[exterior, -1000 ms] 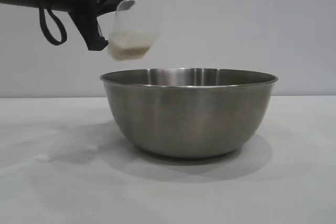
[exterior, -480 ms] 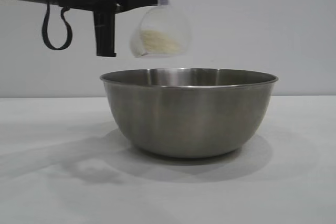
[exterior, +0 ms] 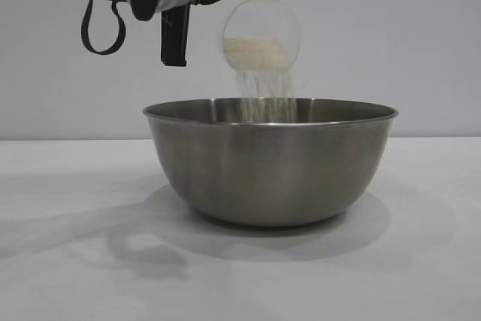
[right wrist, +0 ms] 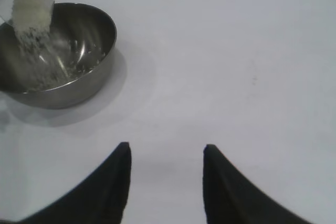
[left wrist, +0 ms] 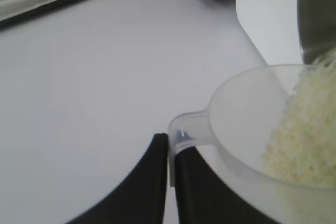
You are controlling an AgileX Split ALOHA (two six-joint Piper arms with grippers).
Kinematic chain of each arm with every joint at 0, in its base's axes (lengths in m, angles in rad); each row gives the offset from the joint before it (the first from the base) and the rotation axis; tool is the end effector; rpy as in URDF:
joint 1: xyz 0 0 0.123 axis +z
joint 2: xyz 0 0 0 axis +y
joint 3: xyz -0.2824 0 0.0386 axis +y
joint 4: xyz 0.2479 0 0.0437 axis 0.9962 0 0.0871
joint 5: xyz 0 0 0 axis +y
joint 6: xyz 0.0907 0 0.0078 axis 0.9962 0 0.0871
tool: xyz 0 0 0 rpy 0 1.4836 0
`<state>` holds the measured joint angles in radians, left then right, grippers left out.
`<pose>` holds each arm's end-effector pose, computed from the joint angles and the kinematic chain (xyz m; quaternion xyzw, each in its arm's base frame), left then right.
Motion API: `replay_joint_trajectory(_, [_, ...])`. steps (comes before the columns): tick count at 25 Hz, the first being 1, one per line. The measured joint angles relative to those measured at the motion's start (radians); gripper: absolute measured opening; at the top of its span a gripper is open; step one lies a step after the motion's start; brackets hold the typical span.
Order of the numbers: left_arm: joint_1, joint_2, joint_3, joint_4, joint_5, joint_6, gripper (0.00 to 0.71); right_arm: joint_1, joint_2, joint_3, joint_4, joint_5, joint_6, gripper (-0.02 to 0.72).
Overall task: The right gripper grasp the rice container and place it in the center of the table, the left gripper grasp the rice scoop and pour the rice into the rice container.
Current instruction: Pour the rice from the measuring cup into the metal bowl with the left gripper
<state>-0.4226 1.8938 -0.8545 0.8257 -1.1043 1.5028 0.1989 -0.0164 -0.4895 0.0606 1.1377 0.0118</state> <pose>0.3022 -0.2014 0.1855 0.7121 0.0212 0.2747 0.6457 -0.0104 0.0030 0.2682 -0.0838 0.8668 0.0816 0.4848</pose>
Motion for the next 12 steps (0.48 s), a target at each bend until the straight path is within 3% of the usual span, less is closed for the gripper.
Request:
replay_joint_trajectory(6, [0.0,0.0,0.0,0.089,0.125,0.129,0.0,0.0,0.0,0.0,0.0,0.0,0.0,0.311])
replay_joint_trajectory(12, [0.0,0.0,0.0,0.104,0.162,0.208,0.0,0.0,0.0,0.0,0.0,0.0,0.0,0.311])
